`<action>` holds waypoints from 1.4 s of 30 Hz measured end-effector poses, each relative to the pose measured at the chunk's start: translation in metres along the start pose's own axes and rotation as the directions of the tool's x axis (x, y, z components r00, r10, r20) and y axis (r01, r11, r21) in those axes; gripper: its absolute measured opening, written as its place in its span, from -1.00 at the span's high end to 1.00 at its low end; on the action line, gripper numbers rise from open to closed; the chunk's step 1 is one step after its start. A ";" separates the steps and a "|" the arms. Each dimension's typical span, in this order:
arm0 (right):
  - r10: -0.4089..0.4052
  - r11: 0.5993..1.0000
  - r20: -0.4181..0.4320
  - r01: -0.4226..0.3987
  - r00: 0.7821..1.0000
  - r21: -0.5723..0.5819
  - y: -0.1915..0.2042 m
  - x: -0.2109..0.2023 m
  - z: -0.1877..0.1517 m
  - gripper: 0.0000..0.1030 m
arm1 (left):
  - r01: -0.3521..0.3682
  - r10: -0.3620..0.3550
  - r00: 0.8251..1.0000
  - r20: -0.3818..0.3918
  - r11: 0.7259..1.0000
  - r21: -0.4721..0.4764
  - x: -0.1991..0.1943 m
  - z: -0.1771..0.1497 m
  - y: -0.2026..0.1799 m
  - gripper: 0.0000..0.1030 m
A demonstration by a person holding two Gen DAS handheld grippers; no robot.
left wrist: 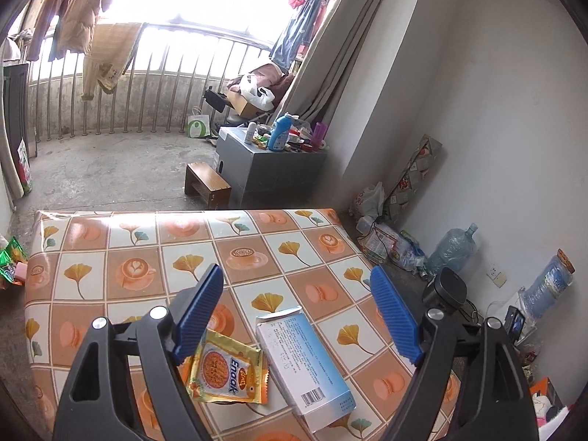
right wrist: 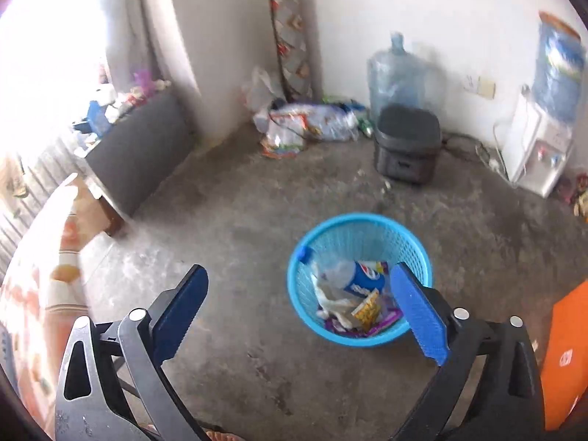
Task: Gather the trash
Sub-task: 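Close right tool on the medicine box while left tool grasps the Enaak snack bag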
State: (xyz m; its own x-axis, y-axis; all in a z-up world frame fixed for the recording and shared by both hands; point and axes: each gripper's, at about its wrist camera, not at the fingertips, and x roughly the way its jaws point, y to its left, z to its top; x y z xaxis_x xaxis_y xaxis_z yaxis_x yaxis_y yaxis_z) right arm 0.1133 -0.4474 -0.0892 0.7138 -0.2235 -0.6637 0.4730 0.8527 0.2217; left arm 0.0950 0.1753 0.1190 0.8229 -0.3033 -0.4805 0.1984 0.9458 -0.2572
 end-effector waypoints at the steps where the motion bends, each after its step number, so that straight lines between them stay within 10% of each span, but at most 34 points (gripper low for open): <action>1: 0.016 0.998 0.024 -0.015 1.000 -0.063 0.022 -0.019 0.006 -0.85 | -0.007 0.007 1.000 0.005 1.000 0.004 -0.005 -0.003 0.002 -0.59; 7: 0.278 0.838 0.012 -0.236 0.961 -0.491 0.169 -0.104 -0.020 -0.85 | -0.067 0.066 0.997 -0.027 0.998 -0.019 -0.018 -0.030 0.025 -0.65; 12: 0.501 0.657 -0.241 -0.547 0.831 -0.519 0.268 -0.121 -0.071 -0.85 | -0.133 0.131 0.987 -0.098 0.991 -0.014 -0.007 -0.058 0.041 -0.65; 17: 0.493 0.584 -0.396 -0.632 0.774 -0.509 0.348 -0.115 -0.110 -0.85 | -0.114 0.100 0.983 -0.154 0.990 -0.080 0.008 -0.081 0.068 -0.65; 27: 0.400 0.595 -0.559 -0.670 0.726 -0.444 0.393 -0.081 -0.147 -0.85 | -0.044 -0.014 0.968 -0.251 0.974 -0.224 0.062 -0.113 0.103 -0.31; 33: 0.373 0.603 -0.527 -0.632 0.763 -0.488 0.399 -0.084 -0.151 -0.53 | -0.019 -0.045 0.968 -0.247 0.968 -0.251 0.079 -0.120 0.107 0.33; 37: 0.385 0.622 -0.539 -0.642 0.749 -0.448 0.387 -0.083 -0.143 -0.40 | 0.010 -0.073 0.963 -0.260 0.971 -0.237 0.083 -0.123 0.097 0.73; 42: 0.333 0.676 -0.504 -0.575 0.797 -0.462 0.346 -0.090 -0.133 -0.40 | 0.074 -0.108 0.949 -0.297 0.990 -0.124 0.073 -0.120 0.069 0.84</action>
State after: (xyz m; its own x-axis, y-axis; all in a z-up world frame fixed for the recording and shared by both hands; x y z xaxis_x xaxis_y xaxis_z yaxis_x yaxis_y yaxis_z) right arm 0.1444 -0.0698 -0.0480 0.4662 0.3440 -0.8150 -0.3292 0.9226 0.2011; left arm 0.1052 0.2041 -0.0341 0.6013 -0.4243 -0.6771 0.1910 0.8991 -0.3938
